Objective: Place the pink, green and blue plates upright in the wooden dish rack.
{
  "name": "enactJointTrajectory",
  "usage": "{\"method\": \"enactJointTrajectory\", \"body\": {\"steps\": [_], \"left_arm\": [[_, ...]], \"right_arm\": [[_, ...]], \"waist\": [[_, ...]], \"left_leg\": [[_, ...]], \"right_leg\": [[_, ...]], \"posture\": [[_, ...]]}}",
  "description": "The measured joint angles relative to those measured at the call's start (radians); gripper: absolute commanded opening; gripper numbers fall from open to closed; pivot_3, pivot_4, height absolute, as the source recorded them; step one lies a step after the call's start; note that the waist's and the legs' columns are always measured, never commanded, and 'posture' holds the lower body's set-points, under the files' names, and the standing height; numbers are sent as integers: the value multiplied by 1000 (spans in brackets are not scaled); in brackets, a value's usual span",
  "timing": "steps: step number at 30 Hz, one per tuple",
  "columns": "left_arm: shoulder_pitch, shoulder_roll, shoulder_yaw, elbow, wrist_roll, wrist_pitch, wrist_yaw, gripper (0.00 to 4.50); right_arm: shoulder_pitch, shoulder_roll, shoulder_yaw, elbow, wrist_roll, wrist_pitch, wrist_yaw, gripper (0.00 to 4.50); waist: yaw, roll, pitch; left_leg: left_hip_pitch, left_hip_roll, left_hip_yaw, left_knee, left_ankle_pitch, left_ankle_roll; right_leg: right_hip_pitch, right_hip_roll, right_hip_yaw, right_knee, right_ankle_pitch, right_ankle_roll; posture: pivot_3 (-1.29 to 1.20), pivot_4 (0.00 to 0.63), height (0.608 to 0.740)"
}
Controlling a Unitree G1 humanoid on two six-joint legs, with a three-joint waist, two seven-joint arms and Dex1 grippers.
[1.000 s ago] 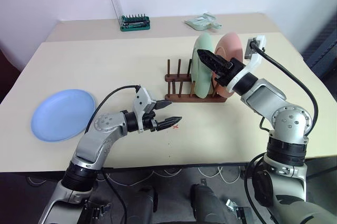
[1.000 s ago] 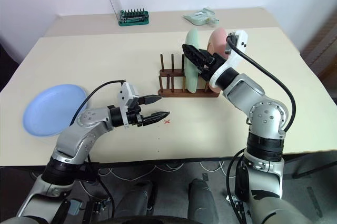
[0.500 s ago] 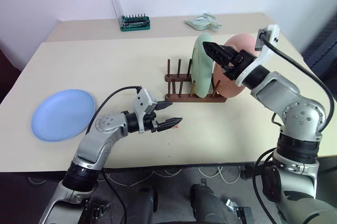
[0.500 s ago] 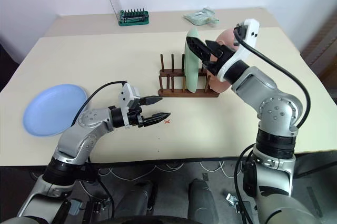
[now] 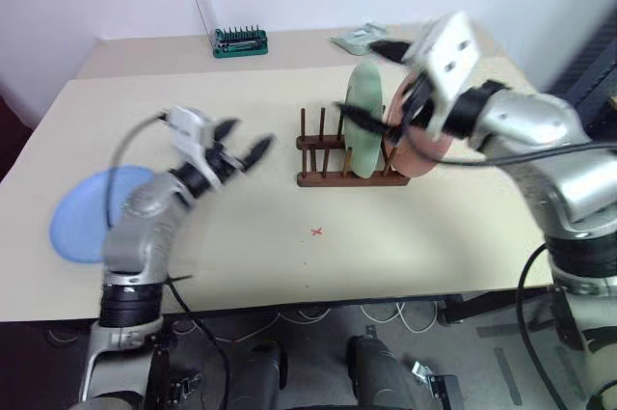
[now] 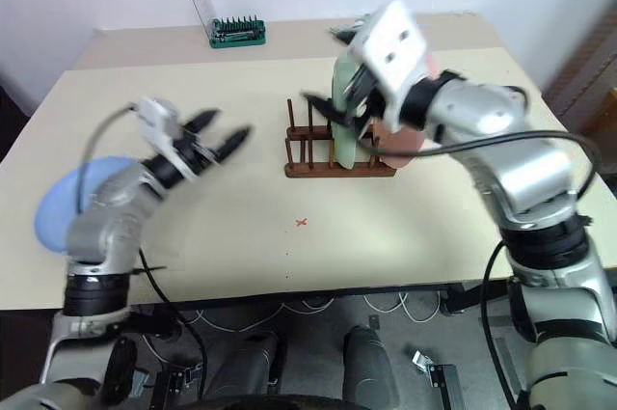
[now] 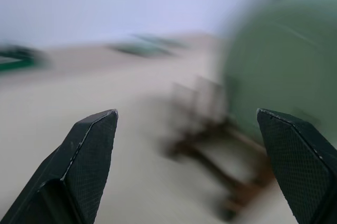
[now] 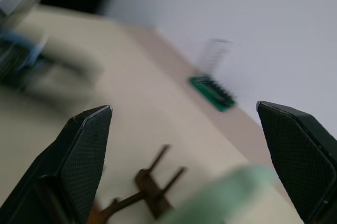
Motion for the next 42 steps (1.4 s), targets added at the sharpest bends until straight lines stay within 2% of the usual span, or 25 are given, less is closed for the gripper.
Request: {"method": "enactJointTrajectory", "body": {"steps": [5,9,13,17,20,23,25,30,37,40,42], "left_arm": [[-47,87,181,77,92,68,285,4445],[3,128,335,64,132,235,478,4445],[71,72,458,29,119,389,588,4445],[101,-12,514,-30,101,507,664,4445],[101,-26,544,-31,100,576,703,4445],[83,-53,601,-28,96,592,739,3638],[67,-78,638,-17,90,596,762,2630],[58,-89,636,-10,78,588,765,38],[18,-134,620,4,57,515,751,38],[-82,-210,597,-10,-1,342,688,38],[-115,-198,511,-38,-3,245,636,38]], "right_arm": [[-28,86,61,81,-119,-111,66,4500],[-35,135,62,137,-163,-156,109,4500],[-35,165,61,193,-199,-185,135,4500],[-35,185,60,216,-221,-205,153,4500],[-35,197,58,229,-235,-214,165,4500],[-34,204,51,230,-246,-220,168,4500],[-33,206,47,230,-253,-223,168,4500],[-18,211,44,230,-269,-224,168,4500],[-10,213,20,229,-280,-224,168,4500],[-7,214,23,230,-302,-242,169,4500],[-7,214,27,230,-322,-273,172,4500]], "waist": [[3,-3,1],[3,-6,2],[9,-7,1],[23,-9,1],[24,-10,1],[25,-10,1],[25,-10,1],[25,-11,0],[26,-11,0],[39,-18,1],[32,-20,0]], "left_leg": [[0,-1,-1,0,0,0],[-1,-1,-1,-1,0,0],[-1,-1,-2,-1,0,-1],[-1,-1,-2,-1,0,-1],[-1,-1,-2,-1,1,-2],[-1,-1,-2,-1,1,-2],[-1,-1,-2,-1,1,-2],[-1,-1,-2,-1,1,-3],[-1,-1,-1,-1,1,-3],[-3,-1,-3,0,2,-5],[-3,-1,-2,0,5,-10]], "right_leg": [[0,0,0,0,1,0],[-2,0,0,0,1,1],[-2,0,0,1,1,0],[-2,0,0,1,1,0],[-2,0,0,1,1,0],[-2,0,0,1,1,0],[-2,0,0,1,1,0],[-2,0,0,1,1,0],[-2,0,0,1,2,-1],[-2,0,-2,0,2,-1],[-1,0,-2,-1,3,-1]], "posture": [[0,150,740],[0,150,740],[0,150,740],[0,150,740],[0,150,740],[0,150,740],[0,150,740],[0,150,740],[0,150,740],[0,150,740],[0,150,740]]}}
